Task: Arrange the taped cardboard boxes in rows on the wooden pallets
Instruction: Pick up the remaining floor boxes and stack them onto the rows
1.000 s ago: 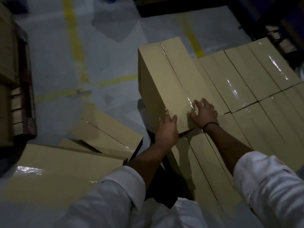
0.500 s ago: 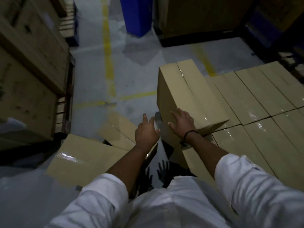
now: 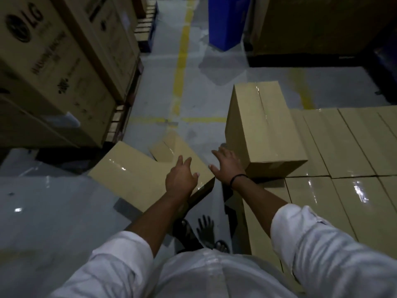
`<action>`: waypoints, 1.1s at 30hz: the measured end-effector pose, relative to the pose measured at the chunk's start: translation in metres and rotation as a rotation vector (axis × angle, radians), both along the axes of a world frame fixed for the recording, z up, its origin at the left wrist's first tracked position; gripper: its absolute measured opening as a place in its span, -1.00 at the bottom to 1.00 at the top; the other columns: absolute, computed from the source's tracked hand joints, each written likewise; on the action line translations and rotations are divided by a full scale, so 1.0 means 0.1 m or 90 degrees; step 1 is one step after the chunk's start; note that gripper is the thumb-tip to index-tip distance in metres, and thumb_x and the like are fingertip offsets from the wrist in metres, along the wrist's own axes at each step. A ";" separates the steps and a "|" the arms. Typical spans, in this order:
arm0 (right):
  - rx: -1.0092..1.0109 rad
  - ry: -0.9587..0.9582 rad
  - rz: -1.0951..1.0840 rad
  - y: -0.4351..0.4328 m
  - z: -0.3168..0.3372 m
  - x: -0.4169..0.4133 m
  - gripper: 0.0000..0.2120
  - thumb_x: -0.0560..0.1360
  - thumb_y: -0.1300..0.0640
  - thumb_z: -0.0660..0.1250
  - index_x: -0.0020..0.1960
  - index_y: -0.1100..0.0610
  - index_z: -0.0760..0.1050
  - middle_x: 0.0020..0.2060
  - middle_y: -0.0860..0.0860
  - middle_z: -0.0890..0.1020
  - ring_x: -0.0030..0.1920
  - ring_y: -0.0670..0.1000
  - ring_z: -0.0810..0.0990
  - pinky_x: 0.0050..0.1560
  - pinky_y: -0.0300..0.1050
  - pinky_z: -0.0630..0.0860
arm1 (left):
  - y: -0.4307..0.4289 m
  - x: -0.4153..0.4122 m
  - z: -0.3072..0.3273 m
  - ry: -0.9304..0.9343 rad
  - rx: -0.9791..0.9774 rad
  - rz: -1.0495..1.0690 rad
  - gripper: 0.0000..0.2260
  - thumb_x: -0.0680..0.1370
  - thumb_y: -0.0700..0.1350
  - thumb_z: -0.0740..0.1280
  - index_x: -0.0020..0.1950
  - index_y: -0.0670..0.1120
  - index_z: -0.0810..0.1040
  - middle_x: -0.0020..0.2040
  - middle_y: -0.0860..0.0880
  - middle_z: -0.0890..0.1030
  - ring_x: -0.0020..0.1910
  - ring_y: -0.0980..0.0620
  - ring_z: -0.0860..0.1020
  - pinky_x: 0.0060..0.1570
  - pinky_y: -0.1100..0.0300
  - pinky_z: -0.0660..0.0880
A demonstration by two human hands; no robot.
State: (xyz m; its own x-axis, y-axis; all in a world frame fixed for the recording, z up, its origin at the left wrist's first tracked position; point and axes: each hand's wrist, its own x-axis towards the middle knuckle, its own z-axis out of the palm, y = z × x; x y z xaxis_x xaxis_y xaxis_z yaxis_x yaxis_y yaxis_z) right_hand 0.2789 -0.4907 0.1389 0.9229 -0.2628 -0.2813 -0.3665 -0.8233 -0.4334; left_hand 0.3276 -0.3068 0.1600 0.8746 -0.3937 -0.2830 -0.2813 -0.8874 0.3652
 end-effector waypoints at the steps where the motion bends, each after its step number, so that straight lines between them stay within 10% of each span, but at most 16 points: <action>1: 0.003 0.009 0.014 0.06 -0.02 -0.04 -0.41 0.63 -0.16 0.25 0.60 -0.04 0.22 0.60 0.07 0.19 0.56 0.20 0.16 0.49 0.25 0.17 | 0.08 -0.07 -0.02 0.004 0.001 0.017 -0.38 0.61 0.11 0.36 0.62 0.00 0.26 0.66 -0.10 0.14 0.44 -0.19 0.45 0.27 -0.05 0.50; 33: -0.144 0.186 0.305 2.01 -0.70 1.45 -0.36 0.62 -0.19 0.22 0.62 -0.06 0.12 0.61 0.07 0.14 0.56 0.24 0.12 0.45 0.26 0.26 | 2.49 0.64 -0.95 0.153 0.017 0.306 -0.37 0.64 0.12 0.30 0.64 -0.05 0.19 0.66 -0.17 0.07 0.52 -0.29 0.30 0.35 -0.12 0.41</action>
